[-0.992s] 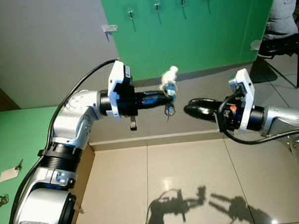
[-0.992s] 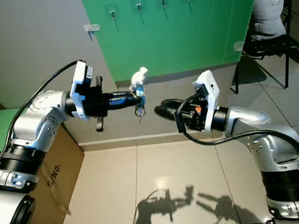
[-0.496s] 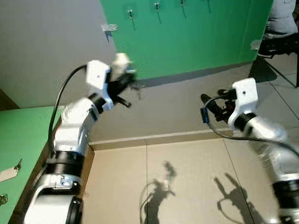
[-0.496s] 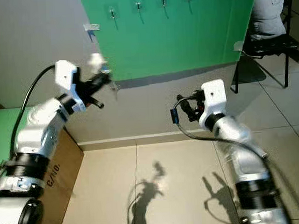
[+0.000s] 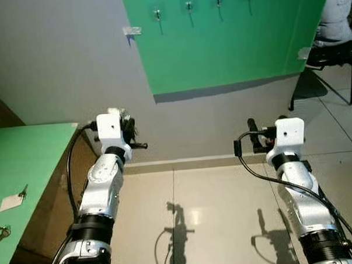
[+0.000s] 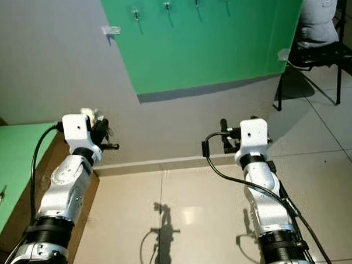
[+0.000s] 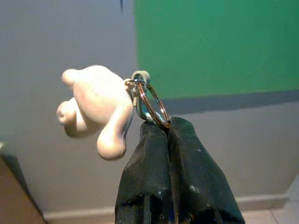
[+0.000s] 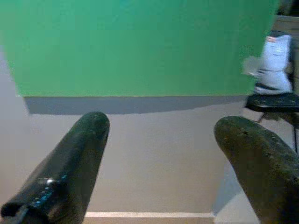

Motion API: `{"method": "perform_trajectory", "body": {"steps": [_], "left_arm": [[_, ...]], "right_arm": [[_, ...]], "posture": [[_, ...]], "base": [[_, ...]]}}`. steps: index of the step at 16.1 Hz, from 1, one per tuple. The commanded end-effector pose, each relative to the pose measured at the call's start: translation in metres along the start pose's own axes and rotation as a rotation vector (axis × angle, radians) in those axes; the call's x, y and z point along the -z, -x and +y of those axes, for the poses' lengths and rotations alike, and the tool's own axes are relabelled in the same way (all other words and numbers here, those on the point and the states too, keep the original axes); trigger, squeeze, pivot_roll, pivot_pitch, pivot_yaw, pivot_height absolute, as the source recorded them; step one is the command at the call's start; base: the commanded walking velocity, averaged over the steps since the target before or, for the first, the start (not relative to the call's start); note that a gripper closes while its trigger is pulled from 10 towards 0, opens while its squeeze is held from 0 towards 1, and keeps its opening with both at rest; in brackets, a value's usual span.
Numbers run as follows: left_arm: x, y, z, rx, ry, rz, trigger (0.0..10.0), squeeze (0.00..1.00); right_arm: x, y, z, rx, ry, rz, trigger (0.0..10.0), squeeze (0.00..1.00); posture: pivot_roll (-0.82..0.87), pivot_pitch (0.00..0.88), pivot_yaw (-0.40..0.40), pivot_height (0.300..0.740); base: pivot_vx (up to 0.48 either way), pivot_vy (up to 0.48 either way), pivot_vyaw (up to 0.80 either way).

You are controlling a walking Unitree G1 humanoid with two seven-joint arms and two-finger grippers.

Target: Hang keys on a hook

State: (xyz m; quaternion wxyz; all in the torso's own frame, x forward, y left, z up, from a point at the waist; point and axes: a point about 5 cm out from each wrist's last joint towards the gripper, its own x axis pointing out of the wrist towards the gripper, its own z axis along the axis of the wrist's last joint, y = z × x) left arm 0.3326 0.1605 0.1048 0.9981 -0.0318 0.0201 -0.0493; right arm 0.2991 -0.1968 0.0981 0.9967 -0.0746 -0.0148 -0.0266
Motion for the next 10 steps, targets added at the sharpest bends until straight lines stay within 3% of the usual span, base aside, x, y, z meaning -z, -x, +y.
{"method": "perform_trajectory", "body": {"steps": [1,3,4,6,8,9,10], "left_arm": [[0.000,-0.004,-0.002,-0.011,-0.012,-0.009,0.0,0.00],[0.038,0.000,0.002,-0.030,-0.001,0.142,0.0,0.00],[0.045,0.002,0.002,-0.030,-0.012,0.169,0.0,0.00],[0.098,0.028,0.002,-0.037,-0.065,0.414,0.0,0.00],[0.112,0.037,0.004,-0.054,-0.053,0.492,0.0,0.00],[0.125,0.047,0.005,-0.064,-0.036,0.562,0.0,0.00],[0.145,0.067,0.005,-0.090,-0.018,0.674,0.0,0.00]], "right_arm": [[0.008,-0.003,0.004,0.015,-0.042,0.014,10.0,1.00],[0.042,-0.002,0.009,0.020,-0.111,0.174,10.0,1.00],[0.050,-0.001,0.010,0.025,-0.132,0.210,10.0,1.00],[0.087,0.010,0.016,0.043,-0.179,0.419,10.0,1.00],[0.092,0.011,0.018,0.040,-0.201,0.465,10.0,1.00],[0.098,0.013,0.021,0.021,-0.208,0.513,10.0,1.00],[0.111,0.025,0.034,-0.048,-0.201,0.597,10.0,1.00]], "posture": [[-0.29,0.000,0.182,0.740],[-0.28,0.000,0.183,0.740],[-0.28,0.000,0.181,0.740],[-0.27,0.000,0.181,0.740],[-0.27,0.000,0.175,0.740],[-0.27,0.000,0.175,0.740],[-0.27,0.000,0.171,0.740]], "base": [[0.000,0.000,0.00],[0.000,0.000,0.00],[0.000,0.000,0.00],[0.000,0.000,0.00],[0.000,0.000,0.00],[0.000,0.000,0.00],[0.000,0.000,0.00]]}}
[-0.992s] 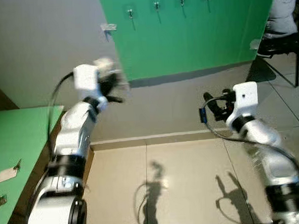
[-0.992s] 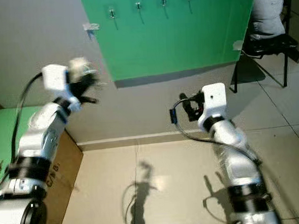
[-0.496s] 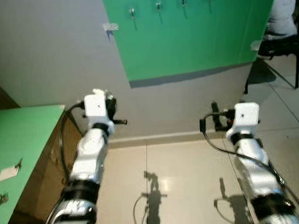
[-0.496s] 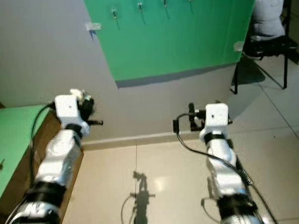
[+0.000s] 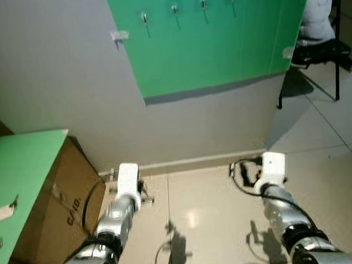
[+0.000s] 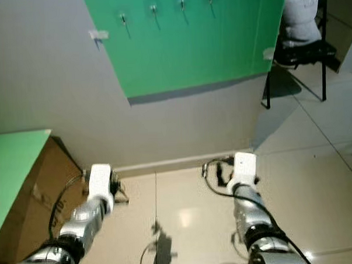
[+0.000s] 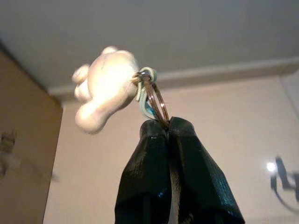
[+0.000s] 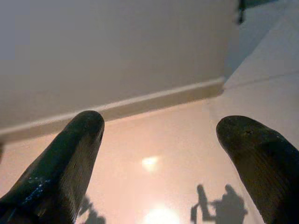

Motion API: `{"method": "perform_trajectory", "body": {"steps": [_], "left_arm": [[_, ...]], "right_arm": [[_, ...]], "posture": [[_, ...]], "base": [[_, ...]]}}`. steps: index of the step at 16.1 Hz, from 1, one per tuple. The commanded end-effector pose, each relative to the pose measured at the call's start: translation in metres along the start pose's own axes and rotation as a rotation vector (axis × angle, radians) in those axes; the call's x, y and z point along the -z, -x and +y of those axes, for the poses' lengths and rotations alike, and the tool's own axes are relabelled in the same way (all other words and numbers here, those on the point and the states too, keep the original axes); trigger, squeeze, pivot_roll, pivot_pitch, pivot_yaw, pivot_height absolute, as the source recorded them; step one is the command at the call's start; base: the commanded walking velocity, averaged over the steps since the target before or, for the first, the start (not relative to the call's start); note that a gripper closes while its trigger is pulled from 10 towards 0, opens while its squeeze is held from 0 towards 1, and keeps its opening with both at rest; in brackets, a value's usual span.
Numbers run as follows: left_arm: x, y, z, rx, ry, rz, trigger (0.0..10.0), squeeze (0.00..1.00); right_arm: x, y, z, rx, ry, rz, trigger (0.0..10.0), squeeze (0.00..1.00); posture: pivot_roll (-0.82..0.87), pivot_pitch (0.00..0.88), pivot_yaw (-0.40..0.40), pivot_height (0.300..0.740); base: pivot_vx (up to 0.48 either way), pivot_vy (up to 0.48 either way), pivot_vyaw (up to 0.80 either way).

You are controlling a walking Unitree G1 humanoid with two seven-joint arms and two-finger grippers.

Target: Hang keys on a hook

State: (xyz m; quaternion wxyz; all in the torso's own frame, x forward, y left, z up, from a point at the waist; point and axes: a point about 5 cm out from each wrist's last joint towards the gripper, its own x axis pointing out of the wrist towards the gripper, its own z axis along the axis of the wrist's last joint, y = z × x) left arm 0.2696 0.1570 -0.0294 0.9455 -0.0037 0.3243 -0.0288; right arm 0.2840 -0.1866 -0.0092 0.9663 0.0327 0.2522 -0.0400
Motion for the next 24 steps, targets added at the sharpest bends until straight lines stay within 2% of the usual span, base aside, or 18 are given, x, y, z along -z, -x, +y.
{"method": "perform_trajectory", "body": {"steps": [1,3,4,6,9,11,13,16,20,24], "left_arm": [[0.022,0.005,0.006,-0.034,0.013,0.090,0.0,0.00],[0.043,0.011,0.011,-0.060,-0.005,0.158,0.0,0.00],[0.061,0.018,0.017,-0.086,0.012,0.214,0.0,0.00],[0.079,0.027,0.024,-0.102,0.016,0.269,0.0,0.00],[0.107,0.042,0.031,-0.136,0.060,0.343,0.0,0.00],[0.121,0.049,0.026,-0.133,0.053,0.382,0.0,0.00],[0.122,0.049,0.022,-0.129,0.053,0.376,0.0,0.00],[0.113,0.043,0.016,-0.101,0.064,0.350,0.0,0.00],[0.122,0.048,0.014,-0.071,0.049,0.361,0.0,0.00],[0.120,0.047,0.017,-0.068,0.047,0.370,0.0,0.00]], "right_arm": [[0.019,0.003,0.011,-0.051,-0.014,0.098,10.0,1.00],[0.036,0.008,0.014,-0.068,-0.019,0.170,10.0,1.00],[0.051,0.014,0.016,-0.108,0.029,0.222,10.0,1.00],[0.067,0.022,0.016,-0.145,0.055,0.293,10.0,1.00],[0.088,0.034,-0.004,-0.120,0.138,0.371,10.0,1.00],[0.097,0.042,-0.023,-0.103,0.188,0.418,10.0,1.00],[0.099,0.046,-0.037,-0.056,0.186,0.434,10.0,1.00],[0.100,0.047,-0.040,-0.020,0.149,0.435,10.0,1.00],[0.102,0.046,-0.030,-0.030,0.133,0.432,10.0,1.00],[0.105,0.047,-0.028,-0.030,0.085,0.434,10.0,1.00]], "posture": [[-0.26,0.000,0.169,0.740],[-0.26,0.000,0.169,0.740],[-0.27,0.000,0.166,0.740],[-0.26,0.000,0.151,0.740],[-0.25,0.008,0.108,0.740],[-0.24,0.027,0.067,0.740],[-0.23,0.027,0.064,0.740],[-0.23,0.023,0.071,0.740],[-0.24,0.018,0.080,0.740],[-0.24,0.024,0.083,0.740]], "base": [[0.000,0.000,0.00],[0.000,0.000,0.00],[0.000,0.000,0.00],[0.000,0.000,0.00],[0.000,0.000,0.00],[0.000,0.000,0.00],[0.000,0.000,0.00],[0.000,0.000,0.00],[0.000,0.000,0.00],[0.000,0.000,0.00]]}}
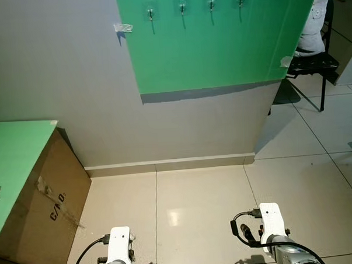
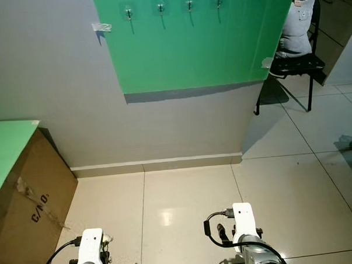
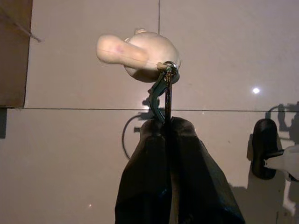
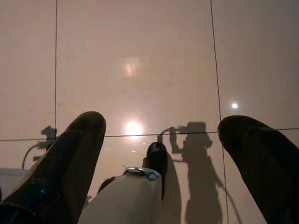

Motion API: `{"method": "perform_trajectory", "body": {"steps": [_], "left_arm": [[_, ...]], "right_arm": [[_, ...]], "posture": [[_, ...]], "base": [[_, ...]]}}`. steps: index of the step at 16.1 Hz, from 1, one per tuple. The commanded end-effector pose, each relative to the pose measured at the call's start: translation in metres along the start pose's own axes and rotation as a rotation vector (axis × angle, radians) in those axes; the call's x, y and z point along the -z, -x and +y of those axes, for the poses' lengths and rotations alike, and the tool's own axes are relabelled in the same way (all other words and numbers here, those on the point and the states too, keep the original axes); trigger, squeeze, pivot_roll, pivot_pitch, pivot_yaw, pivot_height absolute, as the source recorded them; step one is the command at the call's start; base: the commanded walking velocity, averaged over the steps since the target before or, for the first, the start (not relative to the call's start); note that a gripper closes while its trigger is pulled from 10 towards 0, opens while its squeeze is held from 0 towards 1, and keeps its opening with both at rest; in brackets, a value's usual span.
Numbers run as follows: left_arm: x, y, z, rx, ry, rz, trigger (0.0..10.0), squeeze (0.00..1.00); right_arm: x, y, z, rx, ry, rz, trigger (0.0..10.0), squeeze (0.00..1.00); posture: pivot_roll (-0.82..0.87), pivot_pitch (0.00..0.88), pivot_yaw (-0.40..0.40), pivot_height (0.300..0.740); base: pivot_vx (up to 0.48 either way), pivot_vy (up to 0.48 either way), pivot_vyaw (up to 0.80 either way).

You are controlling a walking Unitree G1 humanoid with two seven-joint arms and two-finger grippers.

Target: Hang keys on a hook

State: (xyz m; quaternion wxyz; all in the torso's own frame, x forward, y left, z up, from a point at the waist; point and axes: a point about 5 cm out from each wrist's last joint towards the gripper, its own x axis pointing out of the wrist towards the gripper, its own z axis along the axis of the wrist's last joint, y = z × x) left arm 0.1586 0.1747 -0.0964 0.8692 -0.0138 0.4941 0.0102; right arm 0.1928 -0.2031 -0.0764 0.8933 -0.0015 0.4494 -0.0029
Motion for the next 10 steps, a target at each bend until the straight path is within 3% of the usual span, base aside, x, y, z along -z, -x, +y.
{"method": "perform_trajectory", "body": {"steps": [1,5,6,7,10], "left_arm": [[-0.001,0.000,0.003,-0.008,0.006,0.002,0.0,0.00],[-0.005,-0.001,0.001,0.009,0.063,0.002,0.0,0.00],[-0.009,-0.001,0.006,-0.026,0.166,-0.001,0.0,0.00],[-0.011,-0.002,0.007,-0.026,0.178,-0.003,0.0,0.00],[-0.012,-0.002,0.003,-0.002,0.118,-0.002,0.0,0.00]], "right_arm": [[0.003,0.000,0.002,-0.011,-0.036,0.004,10.0,1.00],[0.004,0.000,0.004,-0.031,-0.036,0.008,10.0,1.00],[0.005,0.000,0.004,-0.034,-0.030,0.012,10.0,1.00],[0.005,0.000,0.004,-0.041,-0.008,0.019,10.0,1.00],[0.005,0.001,0.002,-0.036,-0.002,0.024,10.0,1.00]], "posture": [[-0.24,0.028,0.081,0.740],[-0.23,0.023,0.075,0.740],[-0.23,0.018,0.071,0.740],[-0.23,0.019,0.065,0.740],[-0.21,0.028,0.037,0.740]], "base": [[0.000,0.000,0.00],[0.000,0.000,0.00],[0.000,0.000,0.00],[0.000,0.000,0.00],[0.000,0.000,0.00]]}}
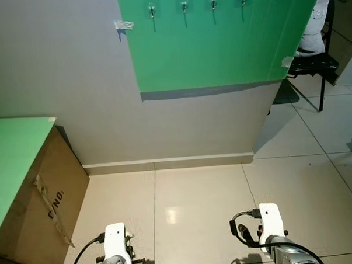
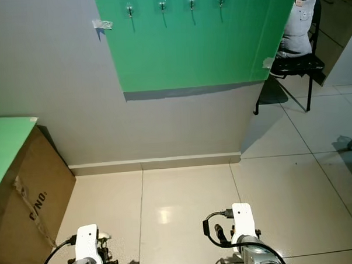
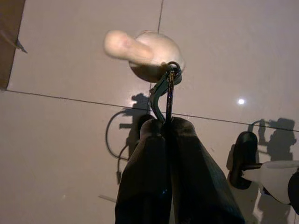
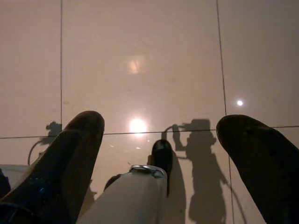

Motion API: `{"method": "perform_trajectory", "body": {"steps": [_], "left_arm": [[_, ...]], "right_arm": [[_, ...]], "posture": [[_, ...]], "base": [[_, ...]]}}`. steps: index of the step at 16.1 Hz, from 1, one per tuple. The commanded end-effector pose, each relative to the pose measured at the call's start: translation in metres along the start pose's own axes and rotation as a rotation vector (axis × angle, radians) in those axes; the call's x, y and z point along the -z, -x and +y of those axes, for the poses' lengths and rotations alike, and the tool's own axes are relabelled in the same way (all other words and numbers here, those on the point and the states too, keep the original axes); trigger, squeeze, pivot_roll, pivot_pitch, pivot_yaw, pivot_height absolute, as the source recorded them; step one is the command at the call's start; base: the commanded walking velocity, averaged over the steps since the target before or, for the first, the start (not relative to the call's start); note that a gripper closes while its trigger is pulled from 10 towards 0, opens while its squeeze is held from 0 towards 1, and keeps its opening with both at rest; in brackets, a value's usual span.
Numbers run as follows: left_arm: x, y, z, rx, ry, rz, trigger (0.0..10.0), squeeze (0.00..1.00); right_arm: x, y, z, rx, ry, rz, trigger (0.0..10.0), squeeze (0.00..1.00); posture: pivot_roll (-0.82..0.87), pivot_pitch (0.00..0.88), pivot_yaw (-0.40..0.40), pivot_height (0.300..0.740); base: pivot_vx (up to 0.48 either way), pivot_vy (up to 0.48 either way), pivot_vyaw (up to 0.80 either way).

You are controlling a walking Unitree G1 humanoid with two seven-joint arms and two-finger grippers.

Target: Hang keys on a hook

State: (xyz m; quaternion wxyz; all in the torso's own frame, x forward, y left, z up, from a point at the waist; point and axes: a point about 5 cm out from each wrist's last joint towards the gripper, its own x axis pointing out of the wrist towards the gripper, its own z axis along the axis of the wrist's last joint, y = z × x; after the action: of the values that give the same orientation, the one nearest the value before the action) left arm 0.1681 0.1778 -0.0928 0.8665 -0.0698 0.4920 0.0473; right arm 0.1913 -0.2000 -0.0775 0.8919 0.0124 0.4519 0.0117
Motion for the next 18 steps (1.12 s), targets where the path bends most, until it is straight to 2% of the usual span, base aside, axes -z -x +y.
{"method": "perform_trajectory", "body": {"steps": [1,6,10,13,18], "left_arm": [[-0.003,-0.001,-0.002,0.014,-0.017,-0.002,0.0,0.00],[-0.006,-0.001,-0.004,0.006,-0.025,-0.006,0.0,0.00],[-0.015,-0.002,-0.007,0.012,-0.049,-0.028,0.0,0.00],[-0.018,-0.003,-0.012,0.010,-0.063,-0.038,0.0,0.00],[-0.018,-0.003,-0.008,0.021,-0.069,-0.034,0.0,0.00]], "right_arm": [[0.002,0.001,-0.003,0.003,0.030,0.022,10.0,1.00],[-0.003,0.000,-0.002,-0.007,0.048,0.013,10.0,1.00],[-0.005,-0.002,0.007,-0.044,0.056,0.011,10.0,1.00],[-0.003,-0.003,0.011,-0.053,0.034,0.011,10.0,1.00],[-0.003,-0.003,0.013,-0.055,0.016,0.012,10.0,1.00]], "posture": [[-0.21,0.031,0.035,0.740],[-0.18,0.030,0.039,0.740],[-0.18,0.026,0.048,0.740],[-0.18,0.023,0.058,0.740],[-0.18,0.021,0.063,0.740]], "base": [[0.000,0.000,0.00],[0.000,0.000,0.00],[0.000,0.000,0.00],[0.000,0.000,0.00],[0.000,0.000,0.00]]}}
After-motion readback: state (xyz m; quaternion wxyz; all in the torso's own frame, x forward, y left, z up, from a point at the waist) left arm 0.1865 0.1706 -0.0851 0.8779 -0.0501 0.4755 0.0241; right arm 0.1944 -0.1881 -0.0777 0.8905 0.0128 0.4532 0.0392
